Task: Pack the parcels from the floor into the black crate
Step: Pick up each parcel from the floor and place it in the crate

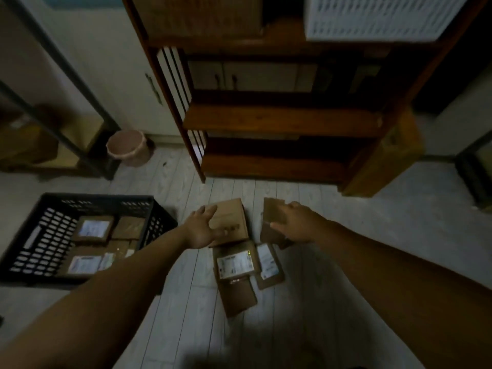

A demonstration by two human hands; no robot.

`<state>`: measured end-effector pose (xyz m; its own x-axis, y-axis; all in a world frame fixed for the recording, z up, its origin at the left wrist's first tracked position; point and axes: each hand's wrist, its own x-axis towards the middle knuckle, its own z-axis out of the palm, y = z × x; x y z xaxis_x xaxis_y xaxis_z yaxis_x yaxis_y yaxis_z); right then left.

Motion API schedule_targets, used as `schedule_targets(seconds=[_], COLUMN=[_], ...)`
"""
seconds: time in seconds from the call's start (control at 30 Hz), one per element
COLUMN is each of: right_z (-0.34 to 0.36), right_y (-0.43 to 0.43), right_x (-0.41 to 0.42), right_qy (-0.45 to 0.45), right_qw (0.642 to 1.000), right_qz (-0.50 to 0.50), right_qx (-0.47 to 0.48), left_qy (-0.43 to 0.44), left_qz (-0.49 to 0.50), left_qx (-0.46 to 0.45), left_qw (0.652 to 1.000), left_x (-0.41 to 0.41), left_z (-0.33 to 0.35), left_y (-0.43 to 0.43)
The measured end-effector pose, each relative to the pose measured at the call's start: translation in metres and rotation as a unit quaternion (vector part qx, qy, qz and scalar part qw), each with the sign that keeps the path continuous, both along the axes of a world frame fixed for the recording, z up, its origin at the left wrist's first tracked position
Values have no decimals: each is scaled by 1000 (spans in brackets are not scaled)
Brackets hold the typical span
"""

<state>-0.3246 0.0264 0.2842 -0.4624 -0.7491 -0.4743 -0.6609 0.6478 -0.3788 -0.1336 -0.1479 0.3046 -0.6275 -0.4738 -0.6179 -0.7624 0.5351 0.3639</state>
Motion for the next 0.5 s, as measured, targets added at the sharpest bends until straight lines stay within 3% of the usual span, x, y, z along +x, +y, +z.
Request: schedule_targets(seconds=[0.17,0.27,0.4,0.5], right_z=[-155,-235,-308,-336], right_y=[-22,-43,-71,-93], right_x=[19,32,38,38], right_qy=[-48,-69,-123,-195], right_qw=[999,995,977,955], right_qz=[2,-14,-96,-126], right_qx=[-19,-73,-146,-183], left_qy=[56,127,202,219], left_qz=[110,233,357,377], left_qx=[-14,-5,21,56], left_qw=[992,964,912,898], left_x=[9,9,-2,-10], left_z=[-149,-227,-296,-329], left_y=[-12,-29,-47,-55])
